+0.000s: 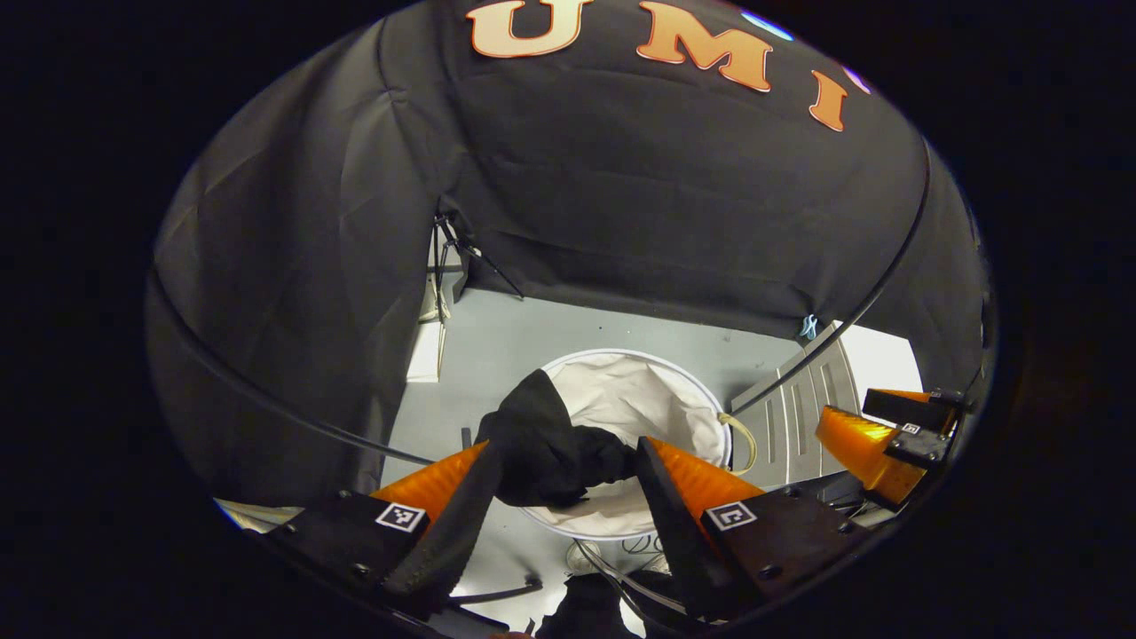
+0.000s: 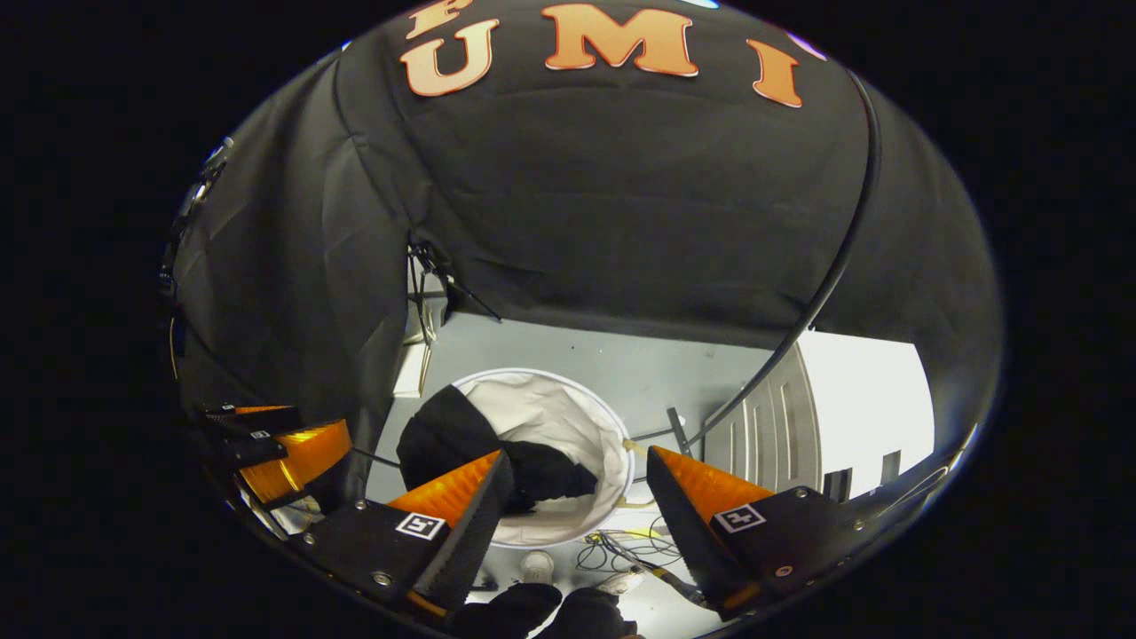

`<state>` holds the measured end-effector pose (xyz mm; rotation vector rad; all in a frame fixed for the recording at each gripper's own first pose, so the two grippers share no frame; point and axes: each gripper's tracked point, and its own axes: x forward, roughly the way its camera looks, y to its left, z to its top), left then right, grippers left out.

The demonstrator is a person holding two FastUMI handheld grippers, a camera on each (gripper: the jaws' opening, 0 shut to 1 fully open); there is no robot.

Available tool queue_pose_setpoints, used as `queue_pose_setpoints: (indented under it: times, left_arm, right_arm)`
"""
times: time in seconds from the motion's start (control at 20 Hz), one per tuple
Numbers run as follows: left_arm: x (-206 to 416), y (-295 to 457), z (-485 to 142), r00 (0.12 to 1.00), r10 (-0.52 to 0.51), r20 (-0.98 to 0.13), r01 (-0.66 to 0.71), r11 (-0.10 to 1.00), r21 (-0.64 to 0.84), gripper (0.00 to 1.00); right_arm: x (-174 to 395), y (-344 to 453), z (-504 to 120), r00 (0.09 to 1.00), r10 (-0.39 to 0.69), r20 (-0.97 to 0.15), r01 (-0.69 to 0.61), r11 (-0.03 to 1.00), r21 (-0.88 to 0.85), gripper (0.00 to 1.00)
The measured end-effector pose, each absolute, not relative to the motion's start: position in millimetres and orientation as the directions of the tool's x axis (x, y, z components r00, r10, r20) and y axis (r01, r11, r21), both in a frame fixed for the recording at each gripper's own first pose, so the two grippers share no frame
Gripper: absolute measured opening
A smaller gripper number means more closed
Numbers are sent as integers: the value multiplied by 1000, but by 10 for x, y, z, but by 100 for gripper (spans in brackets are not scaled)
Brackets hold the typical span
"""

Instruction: Grasp the clothes on the hanger with both hands and then place them into the laundry hamper below.

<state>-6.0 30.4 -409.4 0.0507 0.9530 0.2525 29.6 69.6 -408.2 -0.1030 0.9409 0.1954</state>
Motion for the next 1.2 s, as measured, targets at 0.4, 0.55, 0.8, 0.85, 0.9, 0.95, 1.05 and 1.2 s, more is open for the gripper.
queue_pose_setpoints:
  times: [0.4, 0.55, 0.8, 0.85, 0.9, 0.95, 1.05, 1.2]
  left_arm:
    - [-36, 236, -3030, 699, 216, -682, -195, 975, 109, 99]
    - [-33, 252, -2649, 750, 198, -631, -172, 980, 104, 99]
    - [48, 134, -1950, 832, 158, -532, -149, 987, 60, 99]
    - [80, 113, -1760, 853, 152, -499, -141, 988, 59, 99]
    - [125, 118, -1611, 871, 147, -470, -132, 989, 64, 100]
    - [168, 122, -1447, 885, 146, -443, -127, 989, 72, 100]
    - [216, 109, -1142, 912, 147, -382, -124, 989, 85, 98]
    - [231, 76, -730, 948, 141, -285, -117, 988, 100, 100]
  right_arm:
    - [203, 480, -3080, 695, 125, -708, -169, 986, 8, 94]
    - [180, 372, -2590, 746, 126, -654, -154, 988, 15, 94]
    - [126, 259, -1868, 817, 125, -562, -155, 988, -5, 94]
    - [95, 245, -1731, 830, 127, -543, -160, 987, -14, 94]
    - [67, 242, -1585, 843, 130, -522, -164, 986, -20, 94]
    - [24, 221, -1439, 856, 131, -501, -165, 986, -24, 94]
    - [-5, 177, -1188, 880, 131, -456, -165, 986, -35, 94]
    - [-49, 109, -739, 919, 117, -377, -152, 986, -64, 94]
